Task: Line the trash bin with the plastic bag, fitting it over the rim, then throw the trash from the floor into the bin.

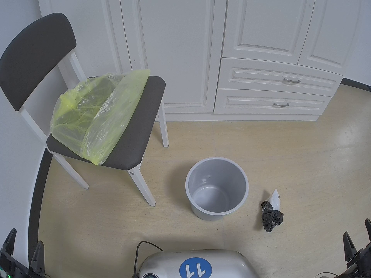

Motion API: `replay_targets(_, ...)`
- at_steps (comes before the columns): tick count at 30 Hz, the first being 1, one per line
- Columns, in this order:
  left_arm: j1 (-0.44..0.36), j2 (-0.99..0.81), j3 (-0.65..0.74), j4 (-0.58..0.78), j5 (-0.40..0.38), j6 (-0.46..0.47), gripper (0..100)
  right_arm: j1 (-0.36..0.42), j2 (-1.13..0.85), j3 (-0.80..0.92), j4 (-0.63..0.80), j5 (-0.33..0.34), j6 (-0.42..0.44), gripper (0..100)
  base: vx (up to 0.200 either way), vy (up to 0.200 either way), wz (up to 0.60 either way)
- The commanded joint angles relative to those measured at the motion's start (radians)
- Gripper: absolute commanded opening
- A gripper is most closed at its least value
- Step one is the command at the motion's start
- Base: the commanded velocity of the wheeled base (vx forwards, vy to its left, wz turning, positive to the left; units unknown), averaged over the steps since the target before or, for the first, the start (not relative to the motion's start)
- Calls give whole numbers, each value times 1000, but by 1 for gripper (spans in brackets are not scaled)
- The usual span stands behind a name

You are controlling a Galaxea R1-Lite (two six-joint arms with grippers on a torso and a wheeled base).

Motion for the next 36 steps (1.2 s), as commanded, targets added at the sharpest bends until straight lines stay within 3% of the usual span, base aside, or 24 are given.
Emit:
replay_targets(1,0,-16,18,-2,1,7,100,0,-15,18,-3,8,-25,100,0,0,0)
replay_targets(12,0,-16,18,-11,-34,80,100,0,-16,16,-6,19,-31,100,0,0,0)
replay_targets(16,0,-16,16,-22,-25,60,100,1,-16,16,-27,-4,31,100,0,0,0)
replay_targets(19,-1,-16,-41,-157,-34,-24,100,1,-16,18,-29,-16,31,100,0,0,0)
replay_targets(22,-3,-15,-88,-188,-49,-27,100,1,-16,18,-29,-18,28,100,0,0,0)
replay_targets(25,-3,-9,-140,-103,-94,94,100,0,-7,-88,-159,7,35,100,0,0,0)
replay_targets(28,-3,19,-150,-45,-95,175,100,-8,15,-143,-170,53,34,100,0,0,0)
replay_targets(33,3,185,-183,-51,-91,269,100,-29,54,-199,-39,85,25,100,0,0,0)
replay_targets(36,8,317,-232,-74,-86,272,100,-56,80,-248,92,85,23,100,0,0,0)
